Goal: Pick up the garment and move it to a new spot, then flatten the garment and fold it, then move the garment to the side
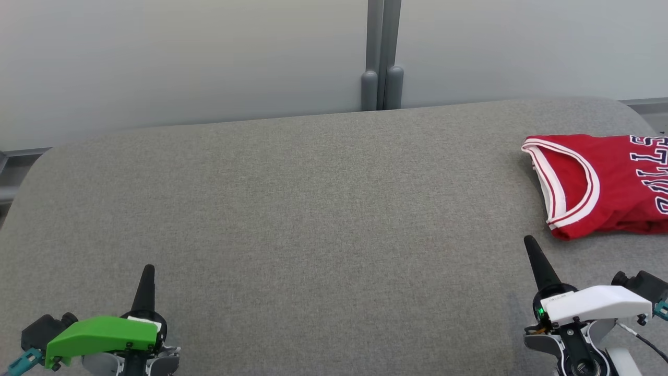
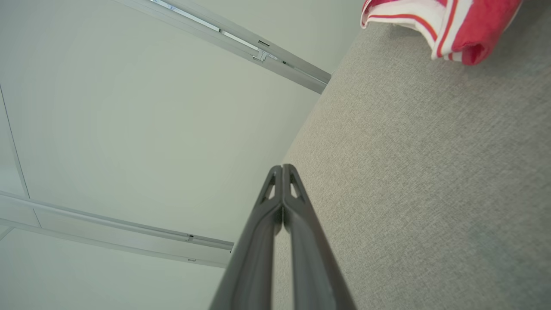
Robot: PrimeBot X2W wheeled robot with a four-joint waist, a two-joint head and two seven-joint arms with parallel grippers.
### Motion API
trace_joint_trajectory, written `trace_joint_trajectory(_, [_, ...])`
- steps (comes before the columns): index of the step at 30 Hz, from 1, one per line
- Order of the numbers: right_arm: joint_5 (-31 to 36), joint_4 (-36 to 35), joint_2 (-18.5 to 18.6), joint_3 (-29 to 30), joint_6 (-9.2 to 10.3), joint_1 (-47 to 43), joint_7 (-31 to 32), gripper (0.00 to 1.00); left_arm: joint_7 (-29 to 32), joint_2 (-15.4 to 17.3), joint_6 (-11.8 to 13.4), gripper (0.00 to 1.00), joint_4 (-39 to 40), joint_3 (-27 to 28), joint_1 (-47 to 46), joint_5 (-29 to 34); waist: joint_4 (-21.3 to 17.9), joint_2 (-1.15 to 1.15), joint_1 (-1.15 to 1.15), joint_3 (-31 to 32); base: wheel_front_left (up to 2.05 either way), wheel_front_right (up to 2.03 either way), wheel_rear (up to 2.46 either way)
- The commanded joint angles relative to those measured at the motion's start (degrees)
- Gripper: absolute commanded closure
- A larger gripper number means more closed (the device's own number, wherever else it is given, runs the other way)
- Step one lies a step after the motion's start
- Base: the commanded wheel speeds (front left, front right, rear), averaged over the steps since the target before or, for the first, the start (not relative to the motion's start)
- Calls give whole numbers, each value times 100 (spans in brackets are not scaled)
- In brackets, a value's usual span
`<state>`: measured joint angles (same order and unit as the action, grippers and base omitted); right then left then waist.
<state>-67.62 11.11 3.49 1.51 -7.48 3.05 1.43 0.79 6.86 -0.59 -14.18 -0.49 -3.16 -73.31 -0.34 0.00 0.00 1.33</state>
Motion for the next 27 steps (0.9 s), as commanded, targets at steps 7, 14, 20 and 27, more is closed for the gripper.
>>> trace_joint_trajectory(7, [-472,39,27,67,-2,171,53,100,131,-45,-148,100,-3,170,-203,-378,4,0,0,-21,0,0,0])
trace_joint_trajectory(14, [-834,95,23,110,-3,231,95,100,235,-110,-245,100,-34,284,-263,-638,9,0,0,-41,0,0,0])
trace_joint_trajectory(20, [-1122,142,19,144,-3,258,128,100,325,-150,-327,100,-65,378,-318,-858,12,0,0,-58,0,0,0])
trace_joint_trajectory(27, [-1442,197,13,185,-3,297,160,100,417,-202,-415,100,-96,487,-372,-1091,17,0,0,-79,0,0,0])
